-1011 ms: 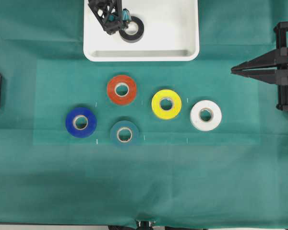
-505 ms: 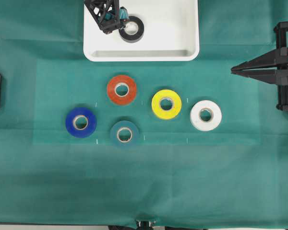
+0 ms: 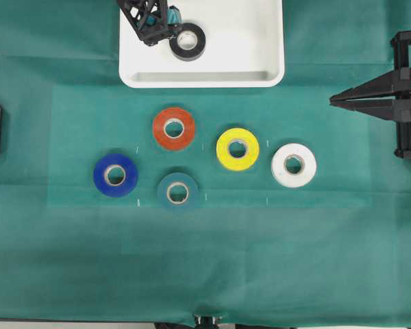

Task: Pick up the tape from a random location and place it into the white case.
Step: 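Open the left gripper and lift it away from the roll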

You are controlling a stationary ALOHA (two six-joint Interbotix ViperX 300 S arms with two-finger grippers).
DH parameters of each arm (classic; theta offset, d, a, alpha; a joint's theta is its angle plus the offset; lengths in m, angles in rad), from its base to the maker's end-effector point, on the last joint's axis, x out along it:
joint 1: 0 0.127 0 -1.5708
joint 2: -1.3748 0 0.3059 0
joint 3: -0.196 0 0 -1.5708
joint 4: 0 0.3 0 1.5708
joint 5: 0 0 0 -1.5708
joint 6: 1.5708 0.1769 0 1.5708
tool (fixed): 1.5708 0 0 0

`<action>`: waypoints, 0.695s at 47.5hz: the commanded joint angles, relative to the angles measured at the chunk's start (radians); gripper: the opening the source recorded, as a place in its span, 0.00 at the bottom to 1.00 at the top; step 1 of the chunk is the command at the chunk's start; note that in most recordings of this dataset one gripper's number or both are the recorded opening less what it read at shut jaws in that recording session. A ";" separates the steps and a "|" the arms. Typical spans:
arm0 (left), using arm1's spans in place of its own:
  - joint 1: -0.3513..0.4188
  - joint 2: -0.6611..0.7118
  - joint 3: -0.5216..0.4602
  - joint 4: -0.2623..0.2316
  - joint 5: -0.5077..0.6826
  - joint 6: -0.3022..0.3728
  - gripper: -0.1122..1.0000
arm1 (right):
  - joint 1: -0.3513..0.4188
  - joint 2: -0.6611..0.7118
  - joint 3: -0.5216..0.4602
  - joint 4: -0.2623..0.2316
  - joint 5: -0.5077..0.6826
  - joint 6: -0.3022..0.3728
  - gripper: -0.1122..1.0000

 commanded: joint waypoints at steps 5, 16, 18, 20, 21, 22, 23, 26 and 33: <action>-0.008 -0.049 -0.021 -0.002 -0.002 0.003 0.87 | 0.000 0.005 -0.032 0.000 -0.006 0.002 0.10; -0.011 -0.069 -0.017 -0.002 -0.002 0.002 0.87 | 0.000 0.005 -0.034 0.000 -0.005 0.003 0.10; -0.011 -0.072 -0.017 -0.002 -0.003 0.003 0.87 | 0.000 0.005 -0.034 0.000 -0.006 0.003 0.10; -0.012 -0.074 -0.017 -0.002 -0.002 0.003 0.87 | 0.000 0.005 -0.034 0.000 -0.006 0.003 0.10; -0.012 -0.075 -0.017 -0.002 -0.002 0.002 0.87 | 0.000 0.005 -0.034 0.000 -0.006 0.003 0.10; -0.012 -0.075 -0.017 -0.002 -0.002 0.002 0.87 | 0.002 0.005 -0.032 0.000 -0.006 0.003 0.10; -0.011 -0.075 -0.017 -0.002 -0.002 0.002 0.87 | 0.000 0.005 -0.034 0.000 -0.006 0.003 0.10; -0.012 -0.077 -0.017 -0.002 -0.002 0.002 0.87 | 0.000 0.005 -0.034 0.000 -0.006 0.005 0.10; -0.012 -0.077 -0.017 -0.002 -0.002 0.002 0.87 | 0.002 0.005 -0.034 0.002 -0.006 0.005 0.10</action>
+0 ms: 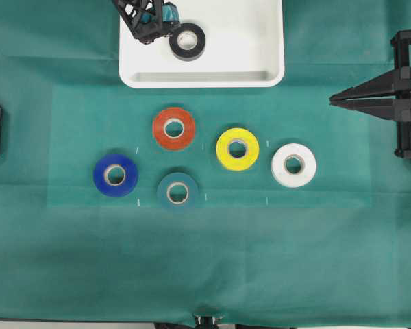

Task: Pick up the tape from a random location and place it into the white case.

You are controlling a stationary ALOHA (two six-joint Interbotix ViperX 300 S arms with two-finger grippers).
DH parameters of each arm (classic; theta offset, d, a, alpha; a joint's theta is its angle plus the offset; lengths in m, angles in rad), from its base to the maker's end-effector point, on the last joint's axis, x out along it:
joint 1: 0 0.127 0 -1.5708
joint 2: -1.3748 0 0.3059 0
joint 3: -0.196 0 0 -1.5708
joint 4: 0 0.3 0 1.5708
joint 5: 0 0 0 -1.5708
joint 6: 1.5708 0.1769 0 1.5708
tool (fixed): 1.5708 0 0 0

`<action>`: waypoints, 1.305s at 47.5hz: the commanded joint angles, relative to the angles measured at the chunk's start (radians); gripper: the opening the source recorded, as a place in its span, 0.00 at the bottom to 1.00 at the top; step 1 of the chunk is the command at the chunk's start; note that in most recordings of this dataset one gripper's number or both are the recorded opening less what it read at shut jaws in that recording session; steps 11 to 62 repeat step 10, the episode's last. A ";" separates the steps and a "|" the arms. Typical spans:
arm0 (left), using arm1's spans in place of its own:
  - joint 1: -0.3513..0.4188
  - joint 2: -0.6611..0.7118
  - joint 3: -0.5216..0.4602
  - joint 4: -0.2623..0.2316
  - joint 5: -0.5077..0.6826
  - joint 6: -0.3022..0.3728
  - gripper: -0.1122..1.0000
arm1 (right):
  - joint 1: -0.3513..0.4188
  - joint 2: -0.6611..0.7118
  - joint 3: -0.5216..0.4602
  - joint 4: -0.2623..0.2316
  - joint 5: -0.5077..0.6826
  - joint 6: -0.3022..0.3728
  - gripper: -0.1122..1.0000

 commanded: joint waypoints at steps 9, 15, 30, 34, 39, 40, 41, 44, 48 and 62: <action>-0.003 -0.032 -0.017 -0.002 -0.003 0.000 0.87 | 0.000 0.005 -0.029 -0.002 -0.005 0.002 0.10; -0.003 -0.034 -0.017 0.000 -0.003 0.000 0.87 | 0.000 0.005 -0.029 -0.002 -0.005 0.002 0.10; -0.003 -0.034 -0.017 0.000 -0.003 0.000 0.87 | 0.000 0.005 -0.029 -0.002 -0.005 0.002 0.10; -0.003 -0.034 -0.017 0.000 -0.003 0.000 0.87 | 0.000 0.005 -0.029 -0.002 -0.005 0.002 0.10; -0.003 -0.034 -0.017 0.000 -0.003 0.000 0.87 | 0.000 0.005 -0.029 -0.002 -0.005 0.002 0.10; -0.003 -0.034 -0.017 0.000 -0.003 0.000 0.87 | 0.000 0.005 -0.029 -0.002 -0.005 0.002 0.10; -0.003 -0.034 -0.017 0.000 -0.003 0.000 0.87 | 0.000 0.005 -0.029 -0.002 -0.005 0.002 0.10; -0.003 -0.034 -0.017 0.000 -0.003 0.000 0.87 | 0.000 0.005 -0.029 -0.002 -0.005 0.002 0.10; -0.003 -0.034 -0.017 0.000 -0.003 0.000 0.87 | 0.000 0.005 -0.029 -0.002 -0.005 0.002 0.10; -0.003 -0.034 -0.017 0.000 -0.003 0.000 0.87 | 0.000 0.005 -0.029 -0.002 -0.005 0.002 0.10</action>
